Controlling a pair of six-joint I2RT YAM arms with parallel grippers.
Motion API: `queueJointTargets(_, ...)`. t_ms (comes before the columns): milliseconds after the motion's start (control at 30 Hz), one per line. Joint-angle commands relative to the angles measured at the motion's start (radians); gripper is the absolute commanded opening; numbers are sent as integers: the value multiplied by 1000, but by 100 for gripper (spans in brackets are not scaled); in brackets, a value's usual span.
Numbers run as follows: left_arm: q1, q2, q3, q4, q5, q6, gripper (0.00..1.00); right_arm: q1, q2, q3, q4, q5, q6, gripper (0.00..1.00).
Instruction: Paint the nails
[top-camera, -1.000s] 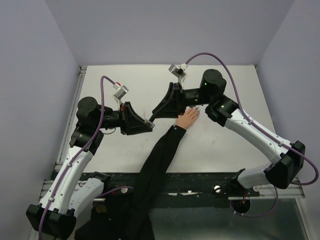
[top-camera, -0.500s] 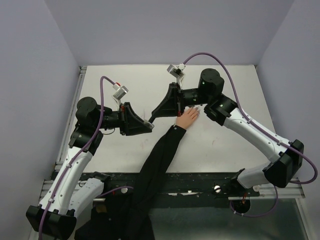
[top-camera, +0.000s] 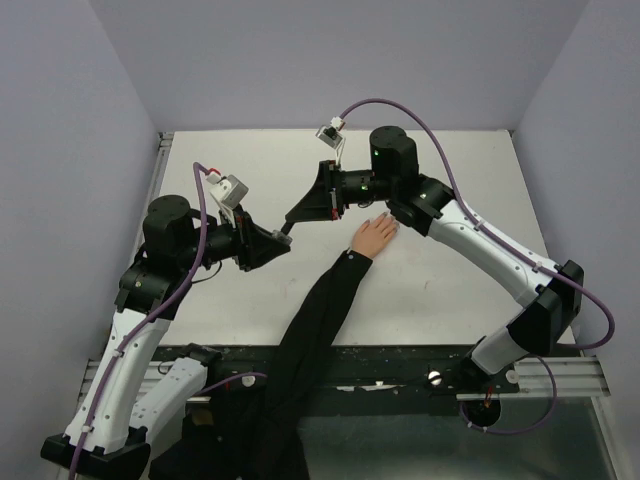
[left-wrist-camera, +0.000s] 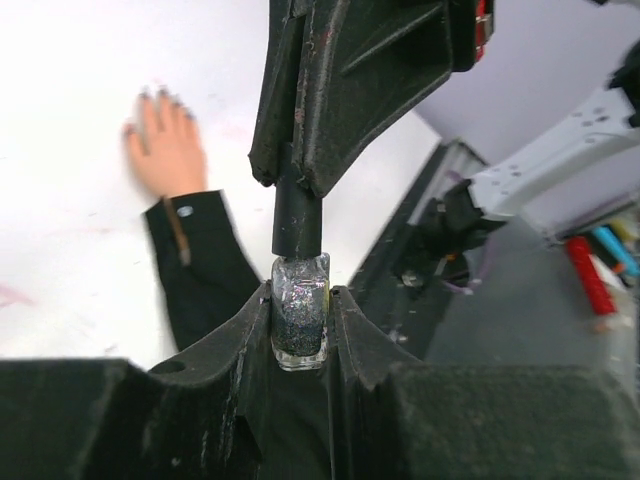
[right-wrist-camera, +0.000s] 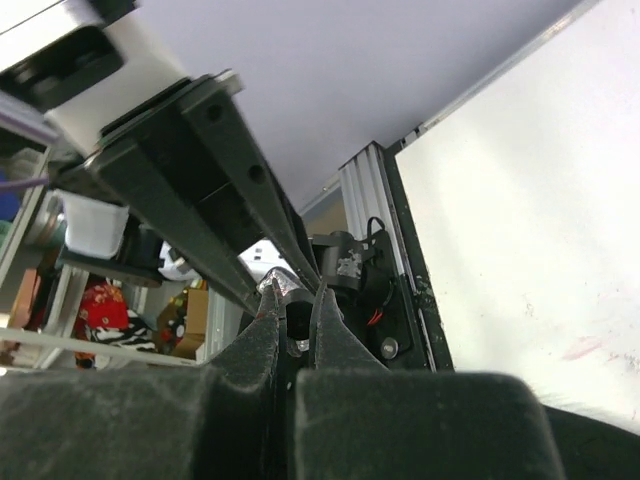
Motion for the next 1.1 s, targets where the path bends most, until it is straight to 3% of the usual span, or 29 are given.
queueJointTargets(0, -55, -36, 62, -118, -377, 218, 0, 20, 67, 14, -142, 86, 68, 1)
queueJointTargets(167, -237, -26, 76, -158, -742, 345, 0, 21, 129, 11, -150, 130, 140, 1)
queueJointTargets(467, -511, 59, 41, -97, -1191, 519, 0, 21, 195, -103, 28, 140, 404, 1)
queueJointTargets(800, -683, 176, -18, -8, -1454, 706, 0, 21, 247, -201, 230, 146, 686, 1)
queueJointTargets(1067, -762, 208, -76, 35, -1502, 798, 0, 21, 273, -256, 380, 100, 880, 1)
